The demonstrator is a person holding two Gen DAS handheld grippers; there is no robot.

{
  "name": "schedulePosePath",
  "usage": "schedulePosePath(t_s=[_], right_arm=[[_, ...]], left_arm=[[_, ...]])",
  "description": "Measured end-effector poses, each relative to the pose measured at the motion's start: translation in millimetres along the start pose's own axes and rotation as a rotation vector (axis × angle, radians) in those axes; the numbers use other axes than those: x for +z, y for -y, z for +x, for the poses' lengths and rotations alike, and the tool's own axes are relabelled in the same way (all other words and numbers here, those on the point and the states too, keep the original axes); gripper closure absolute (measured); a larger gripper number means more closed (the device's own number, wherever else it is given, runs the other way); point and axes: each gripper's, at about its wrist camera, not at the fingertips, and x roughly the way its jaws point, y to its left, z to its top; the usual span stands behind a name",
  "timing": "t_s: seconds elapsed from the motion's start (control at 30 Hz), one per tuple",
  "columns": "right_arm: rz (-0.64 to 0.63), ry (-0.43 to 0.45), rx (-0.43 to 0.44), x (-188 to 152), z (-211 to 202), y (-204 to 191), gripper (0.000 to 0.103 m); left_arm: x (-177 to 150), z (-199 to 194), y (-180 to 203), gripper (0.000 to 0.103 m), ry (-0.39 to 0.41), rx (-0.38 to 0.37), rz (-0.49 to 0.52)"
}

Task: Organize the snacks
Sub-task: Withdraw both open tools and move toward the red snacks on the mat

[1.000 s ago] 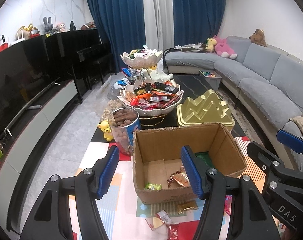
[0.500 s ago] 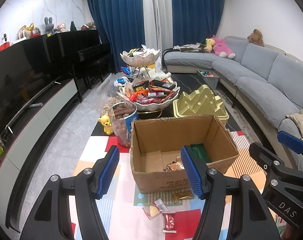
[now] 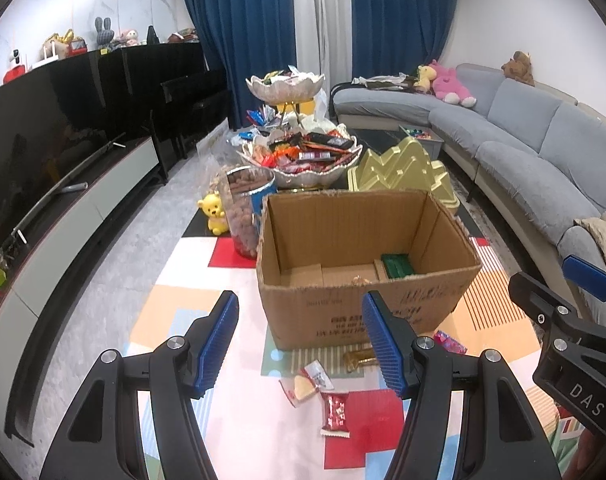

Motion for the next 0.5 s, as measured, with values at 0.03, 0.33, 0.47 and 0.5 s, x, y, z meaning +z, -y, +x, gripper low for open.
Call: schedulePosePath(t_s=[0.03,0.33,0.47,0.5], right_arm=[[0.001,-0.006,-0.001,-2.8,1.9,1.0,0.032],[0.015,-0.053,-0.008,-23.6,11.2,5.0,0.032],[0.022,-0.072,-0.009,-31.1,17.3,5.8,0.032],[0.022,-0.077,-0.009,-32.9,18.7,6.0,0.032]], left_arm=[[-2.0,0.5,0.6,0.04,-0.003,0.0,-0.001],[-24.4,11.6,3.0,0.037,-0.045,0.002,-0.012],[-33.2,17.8,4.6,0.037,-0.068,0.0,-0.012],[-36.4,19.0,5.0,0.037,-0.073,-0.001,-0.013]])
